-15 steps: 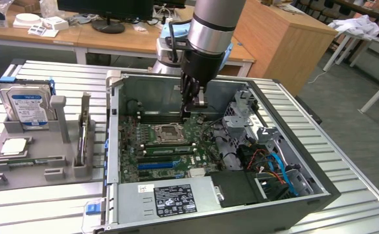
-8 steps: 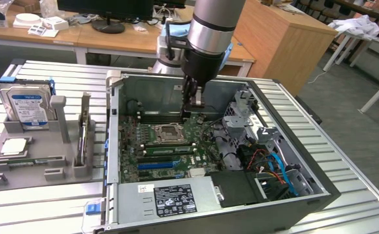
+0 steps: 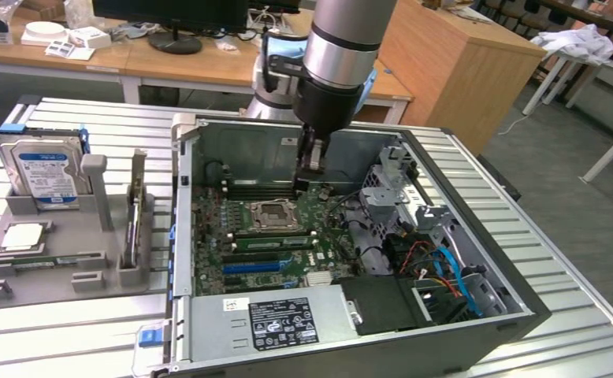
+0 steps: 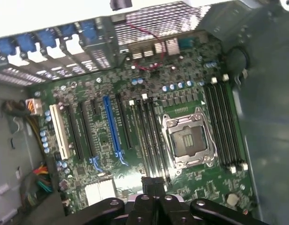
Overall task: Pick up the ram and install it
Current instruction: 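Press down the ram until it locks into place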
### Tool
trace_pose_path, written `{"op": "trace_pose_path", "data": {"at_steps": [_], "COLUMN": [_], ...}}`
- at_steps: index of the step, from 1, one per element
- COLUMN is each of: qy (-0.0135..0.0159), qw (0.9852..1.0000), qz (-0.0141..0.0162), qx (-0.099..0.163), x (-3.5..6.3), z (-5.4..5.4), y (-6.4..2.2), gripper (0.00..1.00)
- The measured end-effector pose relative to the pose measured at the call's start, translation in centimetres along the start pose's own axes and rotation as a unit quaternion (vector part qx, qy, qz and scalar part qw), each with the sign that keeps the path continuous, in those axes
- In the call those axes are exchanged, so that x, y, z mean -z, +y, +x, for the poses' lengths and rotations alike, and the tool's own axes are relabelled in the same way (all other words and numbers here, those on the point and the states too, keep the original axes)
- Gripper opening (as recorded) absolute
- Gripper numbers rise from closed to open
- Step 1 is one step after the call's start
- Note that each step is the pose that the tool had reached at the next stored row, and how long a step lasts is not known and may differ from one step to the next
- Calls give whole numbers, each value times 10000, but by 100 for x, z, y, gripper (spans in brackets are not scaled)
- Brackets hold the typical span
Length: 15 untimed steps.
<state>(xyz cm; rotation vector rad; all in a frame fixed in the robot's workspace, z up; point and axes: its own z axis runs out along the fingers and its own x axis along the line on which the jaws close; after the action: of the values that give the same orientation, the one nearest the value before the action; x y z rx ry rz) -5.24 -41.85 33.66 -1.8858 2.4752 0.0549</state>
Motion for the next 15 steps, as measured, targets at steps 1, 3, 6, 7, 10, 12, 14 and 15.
{"op": "trace_pose_path", "data": {"at_steps": [1, 3, 6, 7, 10, 12, 14, 15], "qy": [-1, -2, -5, -6, -12, -14, -16, -17], "qw": [10000, 9996, 9985, 9980, 9931, 9909, 9883, 9868], "qz": [4, 12, 24, 28, 52, 60, 68, 73], "qx": [-90, -269, -547, -634, -1168, -1346, -1524, -1621], "x": [0, -1, -3, -4, -8, -10, -11, -12], "z": [0, 0, 0, 0, 0, 0, 0, 0], "y": [0, 0, 0, 0, 0, 0, 0, 0], "gripper": [11, 11, 11, 11, 11, 11, 11, 11]}}
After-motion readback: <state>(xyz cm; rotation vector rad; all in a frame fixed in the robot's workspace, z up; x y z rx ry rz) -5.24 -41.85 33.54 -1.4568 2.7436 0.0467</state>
